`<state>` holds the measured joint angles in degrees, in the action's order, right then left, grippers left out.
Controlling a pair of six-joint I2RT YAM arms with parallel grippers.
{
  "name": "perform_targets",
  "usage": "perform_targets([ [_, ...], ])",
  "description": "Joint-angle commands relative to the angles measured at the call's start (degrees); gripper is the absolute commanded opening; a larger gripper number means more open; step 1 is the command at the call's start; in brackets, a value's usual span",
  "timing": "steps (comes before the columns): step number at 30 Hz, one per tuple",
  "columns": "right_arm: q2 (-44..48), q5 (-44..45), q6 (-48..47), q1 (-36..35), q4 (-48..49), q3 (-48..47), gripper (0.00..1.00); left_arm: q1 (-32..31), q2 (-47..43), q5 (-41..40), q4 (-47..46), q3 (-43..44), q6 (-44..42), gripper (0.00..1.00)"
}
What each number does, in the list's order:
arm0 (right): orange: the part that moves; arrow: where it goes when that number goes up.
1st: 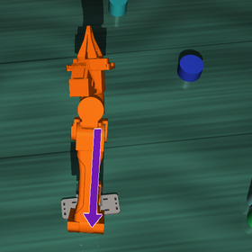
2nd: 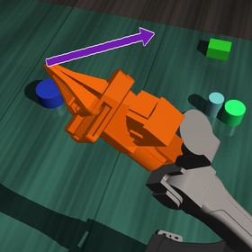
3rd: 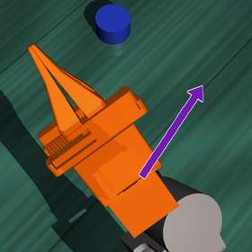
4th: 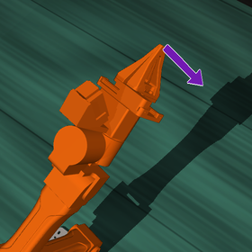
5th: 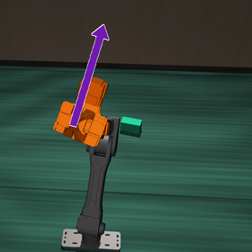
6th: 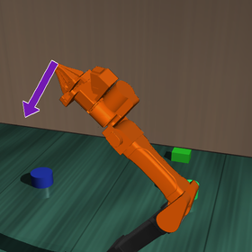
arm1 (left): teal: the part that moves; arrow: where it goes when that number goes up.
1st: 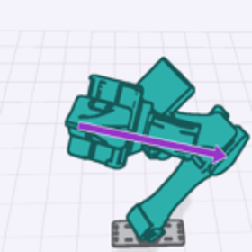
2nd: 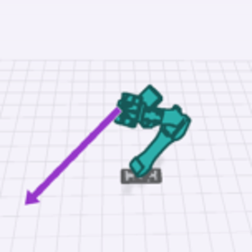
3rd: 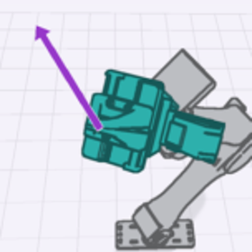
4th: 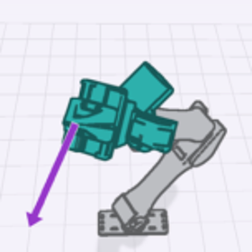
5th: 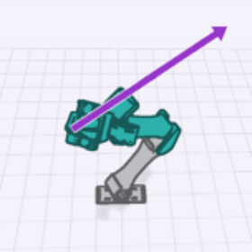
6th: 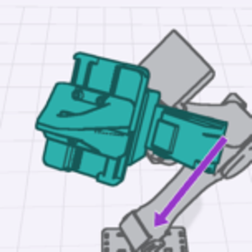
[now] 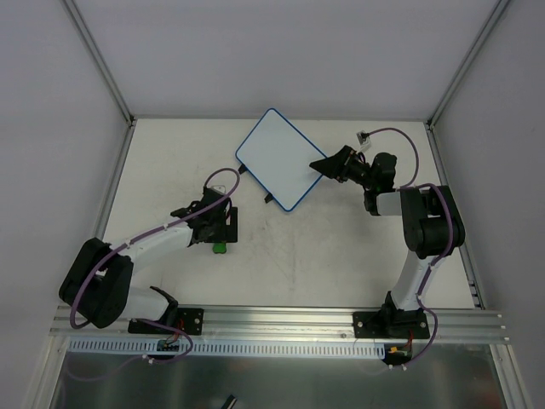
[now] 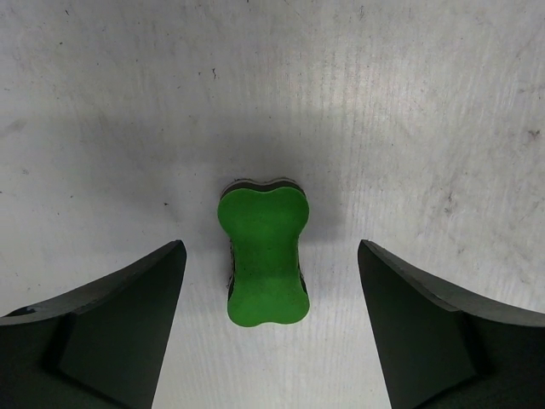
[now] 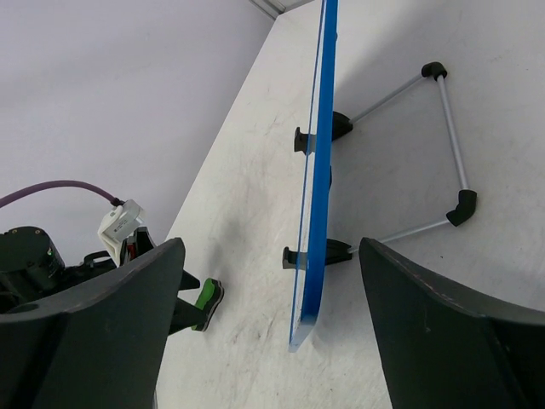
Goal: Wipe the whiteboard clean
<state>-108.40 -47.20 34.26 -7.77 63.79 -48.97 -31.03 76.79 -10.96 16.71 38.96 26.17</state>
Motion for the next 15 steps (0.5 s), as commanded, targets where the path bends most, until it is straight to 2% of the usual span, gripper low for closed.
perform_targets([
  [1, 1.0, -0.2, -0.6, -0.2, 3.8, -2.1, 0.90, 0.4, -1.8, -1.0, -0.2, -0.8, -0.1, 0.83],
  [5, 1.2, 0.2, -0.5, 0.6, 3.7, -1.7, 0.99, 0.4, -2.5, -1.3, -0.3, -1.0, -0.2, 0.84],
  [6, 1.3, 0.4, -0.5, 0.8, 3.7, -1.6, 0.99, 0.4, -2.8, -1.6, -0.3, -1.2, -0.2, 0.87],
  [7, 1.6, 0.4, -0.6, 1.1, 3.7, -1.1, 0.99, 0.4, -3.1, -1.7, -0.4, -1.2, -0.1, 0.98],
  [8, 1.8, 0.4, -0.6, 1.5, 3.7, -0.8, 0.99, 0.4, -3.8, -1.7, -0.5, -1.3, -0.2, 0.99],
  [12, 6.0, 0.5, -0.6, 2.4, 3.1, 0.7, 0.99, 0.4, -6.3, -2.5, -0.7, -1.7, -0.8, 0.99],
  [15, 10.3, 1.3, -3.3, 2.9, -1.8, 1.9, 0.99, 0.4, -9.1, -3.2, -0.7, -2.1, -0.9, 0.99],
])
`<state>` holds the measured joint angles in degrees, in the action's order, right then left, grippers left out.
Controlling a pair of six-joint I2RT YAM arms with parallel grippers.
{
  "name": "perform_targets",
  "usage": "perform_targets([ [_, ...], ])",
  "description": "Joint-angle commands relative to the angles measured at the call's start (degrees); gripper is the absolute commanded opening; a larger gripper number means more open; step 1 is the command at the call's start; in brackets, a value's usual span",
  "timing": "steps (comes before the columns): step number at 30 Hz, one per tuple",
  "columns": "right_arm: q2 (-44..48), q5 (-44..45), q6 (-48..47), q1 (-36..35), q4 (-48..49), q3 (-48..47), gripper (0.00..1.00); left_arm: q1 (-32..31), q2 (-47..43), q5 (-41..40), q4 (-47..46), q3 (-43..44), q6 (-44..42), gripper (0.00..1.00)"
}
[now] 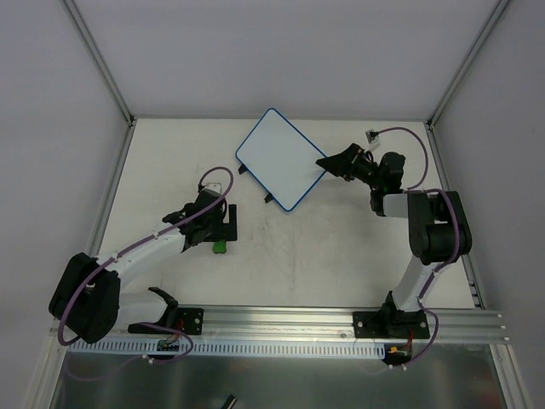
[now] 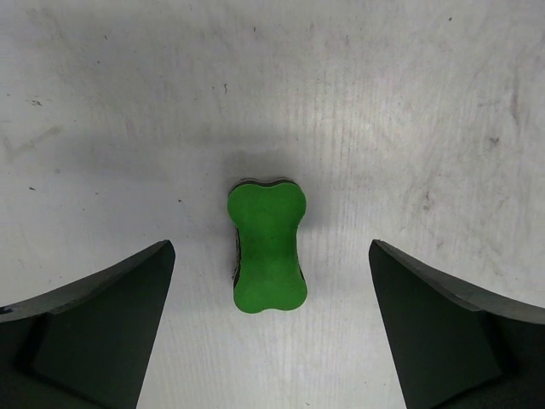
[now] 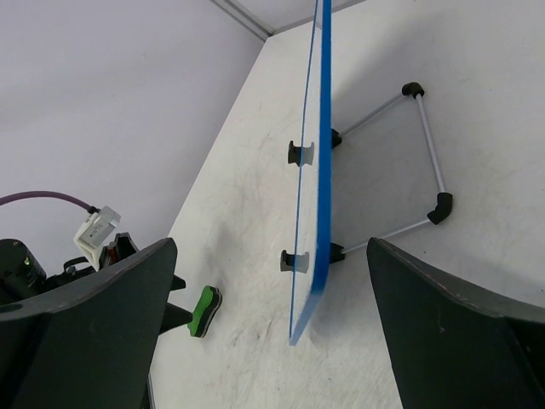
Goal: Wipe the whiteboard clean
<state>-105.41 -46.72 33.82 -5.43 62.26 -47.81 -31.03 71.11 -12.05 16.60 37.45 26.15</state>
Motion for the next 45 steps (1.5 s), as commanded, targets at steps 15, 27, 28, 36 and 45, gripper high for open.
perform_targets([
  [15, 42.0, 13.3, -23.3, 2.3, -44.0, 8.0, 0.99, 0.4, -24.3, -4.9, -0.5, -6.6, -2.9, 0.99],
  [27, 71.3, 28.3, -29.7, 2.3, -72.3, 15.3, 0.99, 0.4, -32.6, -2.9, -0.6, -10.2, -3.1, 0.99],
  [28, 73.0, 28.3, -29.7, 2.3, -73.4, 17.6, 0.99, 0.4, -33.1, -2.6, -0.7, -10.6, -3.0, 0.99],
  [36, 85.6, 27.7, -29.1, 2.2, -75.4, 25.9, 0.99, 0.4, -39.0, -0.7, -0.8, -12.0, -3.1, 0.99],
  [45, 86.6, 27.7, -29.8, 2.2, -78.1, 25.1, 0.99, 0.3, -39.7, -0.4, -1.0, -12.4, -3.5, 0.99],
])
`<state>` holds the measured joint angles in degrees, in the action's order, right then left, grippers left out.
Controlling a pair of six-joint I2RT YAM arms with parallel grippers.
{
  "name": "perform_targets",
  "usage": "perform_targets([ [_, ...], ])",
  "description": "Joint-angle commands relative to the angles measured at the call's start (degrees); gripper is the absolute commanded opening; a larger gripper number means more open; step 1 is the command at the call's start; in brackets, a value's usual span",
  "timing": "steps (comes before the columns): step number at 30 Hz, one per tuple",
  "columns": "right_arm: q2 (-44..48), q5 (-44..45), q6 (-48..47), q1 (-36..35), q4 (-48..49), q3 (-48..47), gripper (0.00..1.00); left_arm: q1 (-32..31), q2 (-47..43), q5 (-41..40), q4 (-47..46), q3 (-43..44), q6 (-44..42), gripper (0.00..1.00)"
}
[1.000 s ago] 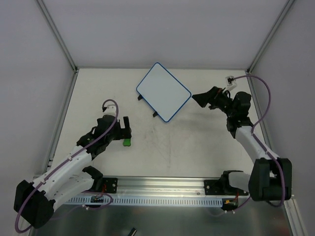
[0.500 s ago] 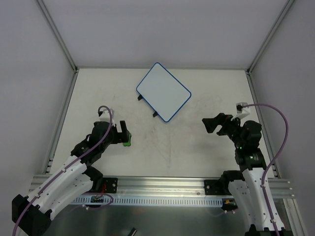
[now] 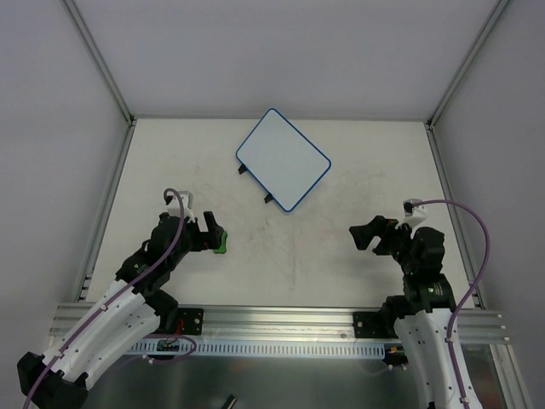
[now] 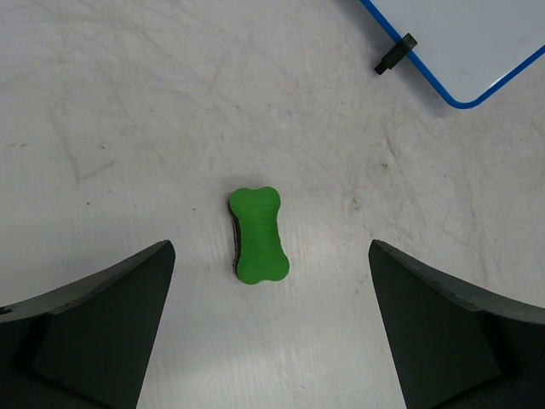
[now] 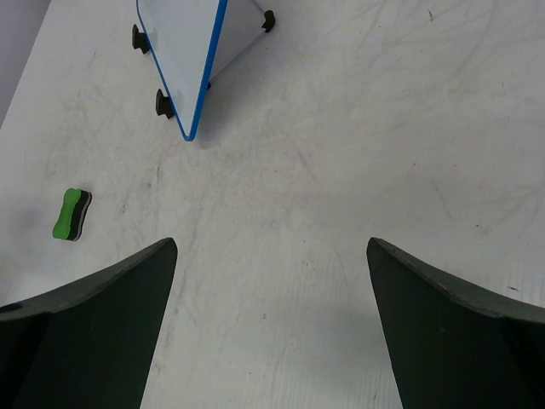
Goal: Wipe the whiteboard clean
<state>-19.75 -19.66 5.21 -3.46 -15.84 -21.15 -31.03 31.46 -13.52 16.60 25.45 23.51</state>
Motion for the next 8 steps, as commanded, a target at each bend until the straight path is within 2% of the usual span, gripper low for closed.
perform_targets([
  [1, 1.0, 0.4, -1.1, 0.2, 0.0, -1.5, 0.99, 0.4, -0.2, 1.0, -1.0, -0.3, -0.8, 0.99],
  [8, 0.4, 0.3, -1.2, 0.1, -0.1, -1.9, 0.99, 0.4, -0.6, -0.4, -0.9, -0.4, -0.7, 0.99],
])
